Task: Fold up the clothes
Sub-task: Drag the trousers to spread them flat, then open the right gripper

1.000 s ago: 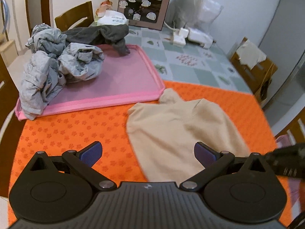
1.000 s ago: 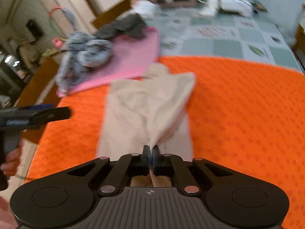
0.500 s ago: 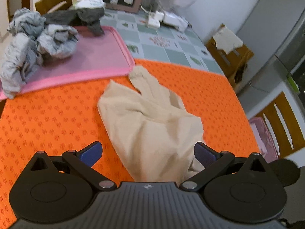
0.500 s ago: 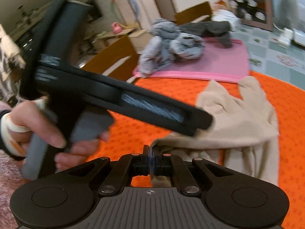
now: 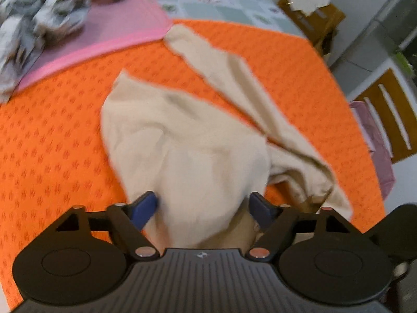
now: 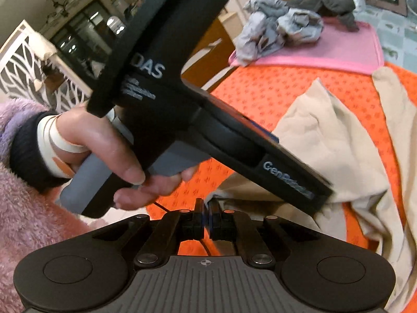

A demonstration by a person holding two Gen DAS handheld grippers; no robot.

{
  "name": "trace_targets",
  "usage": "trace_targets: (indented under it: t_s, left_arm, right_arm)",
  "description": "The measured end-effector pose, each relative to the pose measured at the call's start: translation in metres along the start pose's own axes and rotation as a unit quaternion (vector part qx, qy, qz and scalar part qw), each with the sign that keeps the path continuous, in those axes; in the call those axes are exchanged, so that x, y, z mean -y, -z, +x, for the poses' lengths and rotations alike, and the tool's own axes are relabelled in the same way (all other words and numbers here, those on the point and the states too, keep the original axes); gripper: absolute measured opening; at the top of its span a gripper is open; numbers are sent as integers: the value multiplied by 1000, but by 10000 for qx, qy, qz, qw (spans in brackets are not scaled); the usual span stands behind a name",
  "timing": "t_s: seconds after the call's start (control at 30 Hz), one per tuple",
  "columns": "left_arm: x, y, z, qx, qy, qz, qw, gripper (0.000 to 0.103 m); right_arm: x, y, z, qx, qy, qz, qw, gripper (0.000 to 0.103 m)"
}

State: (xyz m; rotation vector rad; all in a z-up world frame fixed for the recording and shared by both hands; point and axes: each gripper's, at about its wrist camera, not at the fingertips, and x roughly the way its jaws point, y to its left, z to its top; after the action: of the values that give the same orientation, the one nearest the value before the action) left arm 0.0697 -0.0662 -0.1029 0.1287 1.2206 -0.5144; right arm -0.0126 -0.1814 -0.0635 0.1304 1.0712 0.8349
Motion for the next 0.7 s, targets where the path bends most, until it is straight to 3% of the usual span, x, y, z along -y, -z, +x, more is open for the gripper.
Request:
trace_targets:
  t_s: [0.13,0.37,0.5,0.7]
  left_arm:
    - [-10,19,4,-88,-368,-339,9987,70]
    - [-14,42,-18,345,-465,-883,9944,71]
    - [9,37,-18,580,-511,-753,9942,77]
    - [41,29,6,554,-546,-468,9959,83]
  right_arm:
    - [12,11,-14,-165,46,60,9998,25]
    - [62,24,-55,15,592,453,9972,30]
    - [96,19,-70,202,1042,615,9924,41]
    - [149,3,-67,268,1777,597,9819,42]
